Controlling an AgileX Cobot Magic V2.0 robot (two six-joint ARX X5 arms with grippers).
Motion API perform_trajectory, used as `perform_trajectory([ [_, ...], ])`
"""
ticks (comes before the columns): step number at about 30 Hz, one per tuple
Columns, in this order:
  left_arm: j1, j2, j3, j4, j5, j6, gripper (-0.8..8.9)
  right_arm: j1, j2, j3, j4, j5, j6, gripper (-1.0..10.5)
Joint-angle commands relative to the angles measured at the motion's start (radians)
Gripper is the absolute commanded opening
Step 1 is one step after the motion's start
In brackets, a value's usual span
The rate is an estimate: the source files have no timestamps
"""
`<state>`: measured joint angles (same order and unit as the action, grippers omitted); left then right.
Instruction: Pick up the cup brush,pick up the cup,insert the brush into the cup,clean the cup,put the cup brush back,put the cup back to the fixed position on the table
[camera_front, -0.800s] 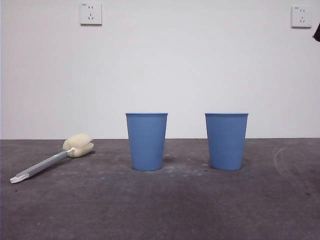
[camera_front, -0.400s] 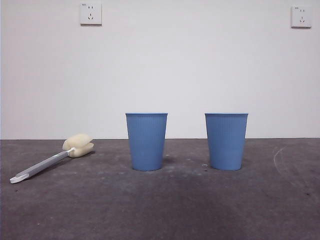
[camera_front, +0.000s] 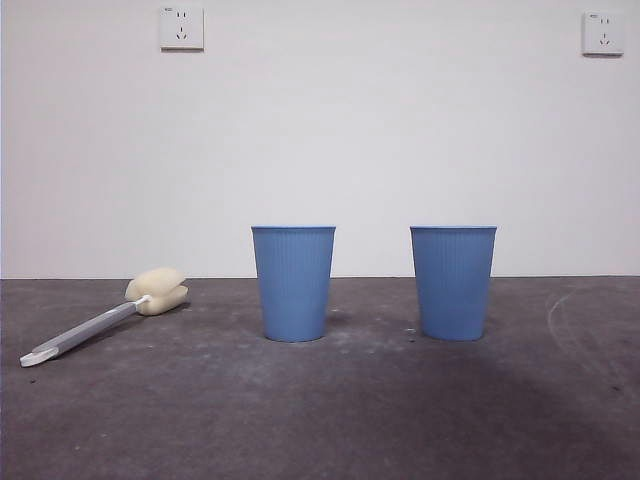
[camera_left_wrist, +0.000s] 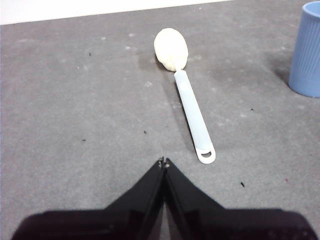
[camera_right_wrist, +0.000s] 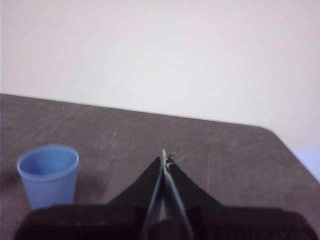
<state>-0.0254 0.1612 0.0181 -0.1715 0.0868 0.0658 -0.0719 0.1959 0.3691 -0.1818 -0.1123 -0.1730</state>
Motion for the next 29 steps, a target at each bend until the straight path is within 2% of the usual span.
perform_trajectory([
  [1,0.003,0.011,-0.006,0.008,-0.005,-0.010,-0.04,-0.002,-0.047,-0.105,0.036,0.010,-0.003,0.0],
  [10,0.003,0.062,-0.006,0.024,-0.005,-0.010,-0.04,-0.002,-0.188,-0.356,0.032,0.019,0.041,0.0],
  [13,0.003,0.072,-0.005,0.031,-0.005,-0.010,-0.04,-0.002,-0.188,-0.354,0.000,0.035,0.042,0.0],
  [15,0.003,0.077,-0.005,0.033,-0.005,-0.010,-0.04,-0.002,-0.188,-0.354,0.001,0.035,0.069,0.0],
  [29,0.003,0.079,-0.005,0.035,-0.005,-0.010,-0.04,-0.001,-0.187,-0.353,0.000,0.035,0.068,0.0],
])
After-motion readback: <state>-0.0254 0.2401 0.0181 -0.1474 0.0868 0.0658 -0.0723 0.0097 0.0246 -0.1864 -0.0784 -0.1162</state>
